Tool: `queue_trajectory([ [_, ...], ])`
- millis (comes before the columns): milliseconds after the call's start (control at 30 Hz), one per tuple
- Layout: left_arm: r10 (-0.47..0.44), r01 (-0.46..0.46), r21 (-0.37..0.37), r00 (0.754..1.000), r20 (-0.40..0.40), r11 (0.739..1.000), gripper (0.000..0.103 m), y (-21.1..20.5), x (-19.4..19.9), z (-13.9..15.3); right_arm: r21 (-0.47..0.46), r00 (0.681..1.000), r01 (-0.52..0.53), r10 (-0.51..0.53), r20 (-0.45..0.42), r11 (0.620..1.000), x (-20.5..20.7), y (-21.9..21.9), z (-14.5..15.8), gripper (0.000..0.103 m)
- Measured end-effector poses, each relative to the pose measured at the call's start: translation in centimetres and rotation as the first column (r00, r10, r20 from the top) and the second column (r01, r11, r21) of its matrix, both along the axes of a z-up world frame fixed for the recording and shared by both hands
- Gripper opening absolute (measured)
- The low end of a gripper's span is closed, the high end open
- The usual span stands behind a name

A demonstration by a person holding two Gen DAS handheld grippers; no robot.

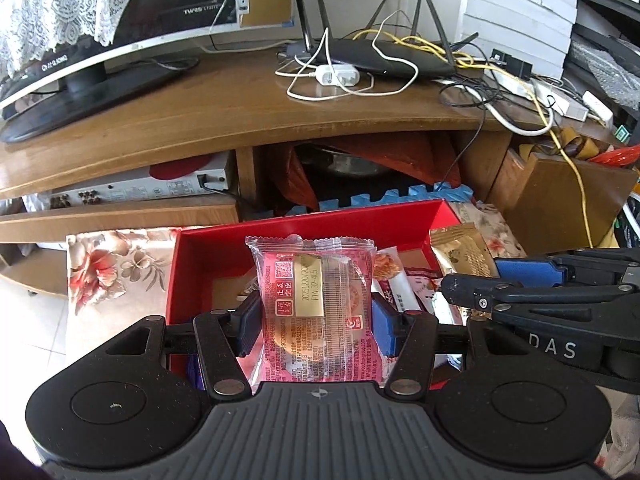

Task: Organize snacks
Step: 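Lift both held snacks and carry them over the red box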

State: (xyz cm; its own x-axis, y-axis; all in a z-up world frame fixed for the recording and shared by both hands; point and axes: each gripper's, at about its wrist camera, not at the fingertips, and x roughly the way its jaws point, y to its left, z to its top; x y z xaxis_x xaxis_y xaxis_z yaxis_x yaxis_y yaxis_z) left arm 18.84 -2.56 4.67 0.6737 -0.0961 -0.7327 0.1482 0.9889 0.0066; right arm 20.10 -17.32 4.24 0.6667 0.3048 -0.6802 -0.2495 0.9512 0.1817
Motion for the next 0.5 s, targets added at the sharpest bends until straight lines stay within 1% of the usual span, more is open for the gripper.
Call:
queue_trajectory([
  [267, 0.016, -0.016, 0.034, 1.000, -0.018, 0.999, 0.062, -0.2, 1.2, -1.1, -0.023, 1.000, -0.001, 0.001, -0.018, 1.000, 1.3, 0.3, -1.3, 0.040],
  [500, 0.027, -0.026, 0.045, 0.999, -0.034, 0.999, 0.061, -0.1, 1.7, -1.8, -0.037, 1.000, -0.004, 0.002, -0.029, 0.999, 2.0, 0.6, -1.9, 0.040],
])
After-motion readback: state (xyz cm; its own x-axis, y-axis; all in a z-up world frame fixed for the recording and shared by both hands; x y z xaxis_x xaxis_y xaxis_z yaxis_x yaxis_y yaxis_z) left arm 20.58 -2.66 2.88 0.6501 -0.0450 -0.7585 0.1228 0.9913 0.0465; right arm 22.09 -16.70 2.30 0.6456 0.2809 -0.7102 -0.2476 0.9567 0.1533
